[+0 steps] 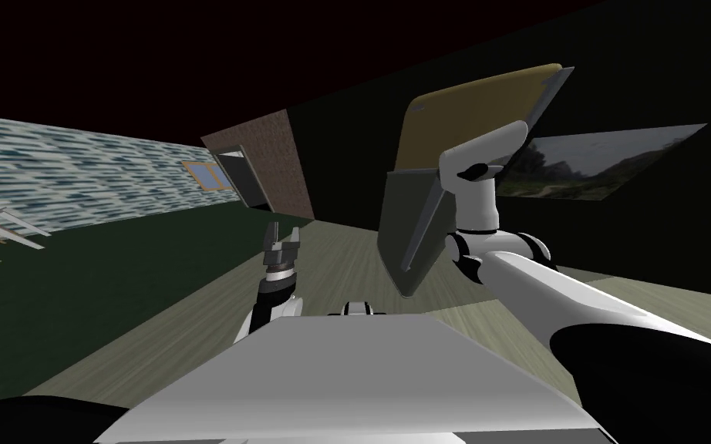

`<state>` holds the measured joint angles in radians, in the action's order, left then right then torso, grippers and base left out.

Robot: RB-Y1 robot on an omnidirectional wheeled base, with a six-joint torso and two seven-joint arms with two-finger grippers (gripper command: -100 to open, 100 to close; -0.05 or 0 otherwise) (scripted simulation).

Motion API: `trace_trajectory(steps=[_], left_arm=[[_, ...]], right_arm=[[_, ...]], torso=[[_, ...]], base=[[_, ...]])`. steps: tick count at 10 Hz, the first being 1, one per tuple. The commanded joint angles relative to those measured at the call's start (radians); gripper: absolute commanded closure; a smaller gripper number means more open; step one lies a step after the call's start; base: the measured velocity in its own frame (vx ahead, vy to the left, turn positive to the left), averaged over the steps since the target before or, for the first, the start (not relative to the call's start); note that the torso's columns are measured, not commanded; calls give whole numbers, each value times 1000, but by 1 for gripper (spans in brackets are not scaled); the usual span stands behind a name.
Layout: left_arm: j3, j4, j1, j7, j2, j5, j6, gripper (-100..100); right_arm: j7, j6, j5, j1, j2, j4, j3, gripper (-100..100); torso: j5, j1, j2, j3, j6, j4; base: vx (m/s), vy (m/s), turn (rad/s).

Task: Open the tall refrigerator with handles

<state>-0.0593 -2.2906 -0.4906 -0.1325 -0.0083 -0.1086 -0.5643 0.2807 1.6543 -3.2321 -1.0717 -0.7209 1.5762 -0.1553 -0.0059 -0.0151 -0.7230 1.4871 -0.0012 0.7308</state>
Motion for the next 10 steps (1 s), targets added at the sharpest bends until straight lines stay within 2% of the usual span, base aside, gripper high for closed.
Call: trace_trajectory(steps=[1, 3, 4, 5, 6, 7, 8, 10], left_arm=[[0, 0, 0, 0, 0, 0, 0, 0], [0, 0, 0, 0, 0, 0, 0, 0], [0, 0, 0, 0, 0, 0, 0, 0], [0, 0, 0, 0, 0, 0, 0, 0], [0, 0, 0, 0, 0, 0, 0, 0], [0, 0, 0, 0, 0, 0, 0, 0], [0, 0, 0, 0, 0, 0, 0, 0], [0, 0, 0, 0, 0, 0, 0, 0]], right_arm=[[0, -17, 79, -1, -36, -20, 7, -100], [0, -17, 128, -1, -36, -20, 7, -100], [38, -63, 161, 51, -93, -53, 52, -100], [38, -80, 192, 69, -133, -69, 71, -100], [38, -114, 227, 69, -173, -97, 92, -100], [38, -123, 258, 69, -194, -116, 110, -100], [38, -123, 287, 69, -194, -134, 110, -100], [38, -123, 347, 69, -194, -136, 110, -100]], torso=[[2, 5, 0, 0, -2, 0], [3, 15, 0, -1, -5, -3], [2, 15, 1, 0, -5, -4], [2, 18, 7, 4, -10, -9], [0, 14, 13, 8, -6, -11], [-1, 5, 12, 8, -4, -9], [-3, 0, 12, 8, -5, -8], [-6, -1, 14, 9, -7, -12]], base=[[8, -33, -16], [6, -20, -3], [-15, 103, 369], [-17, 149, 179], [-8, 97, -48], [5, 38, -43], [9, -4, -6], [0, -23, -2]])
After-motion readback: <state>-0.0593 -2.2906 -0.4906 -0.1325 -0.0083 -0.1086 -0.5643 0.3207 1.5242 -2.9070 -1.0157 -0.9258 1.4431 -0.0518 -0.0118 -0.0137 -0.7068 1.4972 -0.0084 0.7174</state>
